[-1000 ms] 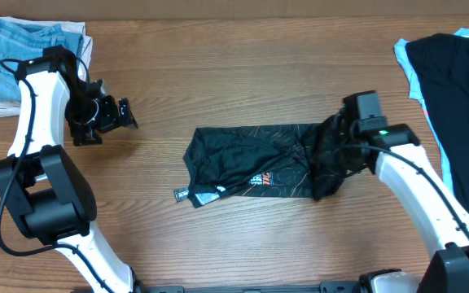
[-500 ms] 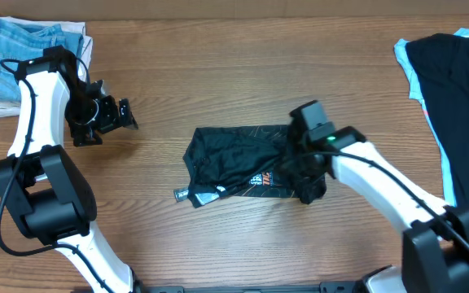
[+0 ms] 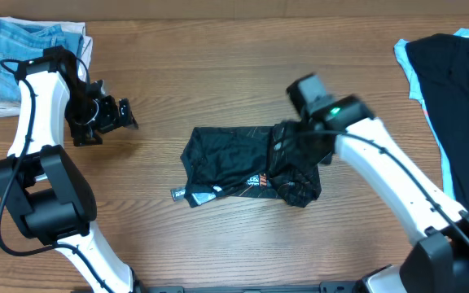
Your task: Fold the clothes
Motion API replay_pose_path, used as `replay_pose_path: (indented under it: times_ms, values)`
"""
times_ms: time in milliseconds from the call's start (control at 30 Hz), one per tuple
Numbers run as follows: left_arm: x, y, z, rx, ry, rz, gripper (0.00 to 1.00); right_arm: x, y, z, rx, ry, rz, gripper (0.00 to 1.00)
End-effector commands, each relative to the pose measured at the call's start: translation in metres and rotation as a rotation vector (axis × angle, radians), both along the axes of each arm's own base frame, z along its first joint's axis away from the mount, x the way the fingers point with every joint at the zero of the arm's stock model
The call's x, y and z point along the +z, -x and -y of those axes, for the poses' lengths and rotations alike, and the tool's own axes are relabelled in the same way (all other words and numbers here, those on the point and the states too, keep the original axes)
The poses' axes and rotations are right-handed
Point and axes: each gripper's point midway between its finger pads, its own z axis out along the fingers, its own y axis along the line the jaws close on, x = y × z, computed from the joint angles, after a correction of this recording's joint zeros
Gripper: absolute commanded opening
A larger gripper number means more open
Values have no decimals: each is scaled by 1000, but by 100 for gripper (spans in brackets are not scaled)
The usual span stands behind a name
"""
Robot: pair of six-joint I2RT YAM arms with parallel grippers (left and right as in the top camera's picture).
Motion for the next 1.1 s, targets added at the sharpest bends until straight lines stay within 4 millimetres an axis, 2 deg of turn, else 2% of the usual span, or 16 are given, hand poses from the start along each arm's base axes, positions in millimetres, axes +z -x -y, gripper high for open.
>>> replay_pose_path:
  times_ms: [0, 33, 67, 100, 133, 167, 233, 467, 633, 733, 967, 1067]
  values:
    - [3, -4, 2, 12, 13, 10, 100, 20, -11, 23, -32, 40, 51, 75]
    - [3, -4, 3, 12, 13, 10, 100, 18, -11, 30, -38, 48, 40, 69]
    - [3, -4, 2, 12, 13, 10, 100, 15, -11, 36, -41, 54, 29, 57]
    - [3, -4, 2, 12, 13, 10, 100, 12, -11, 42, -52, 59, 19, 40]
    - [3, -4, 3, 12, 13, 11, 100, 8, -11, 47, -67, 62, 8, 29]
    - [3, -4, 3, 12, 13, 12, 100, -4, -11, 50, -65, 46, -11, 13]
    - [3, -5, 3, 10, 13, 12, 100, -20, -10, 41, -13, -25, -28, 4]
    - [3, -4, 4, 9, 14, 11, 100, -75, 4, 7, 43, -214, -98, 4]
    - [3, -5, 5, 10, 19, 12, 100, -106, 23, -5, 57, -264, -205, 4]
    - [3, -5, 5, 10, 19, 12, 100, -108, 39, -4, 53, -255, -274, 4]
    - [3, -5, 4, 10, 19, 14, 100, -95, 79, 8, 27, -212, -434, 4]
    - [3, -5, 4, 10, 19, 15, 100, -91, 87, 11, 22, -206, -459, 4]
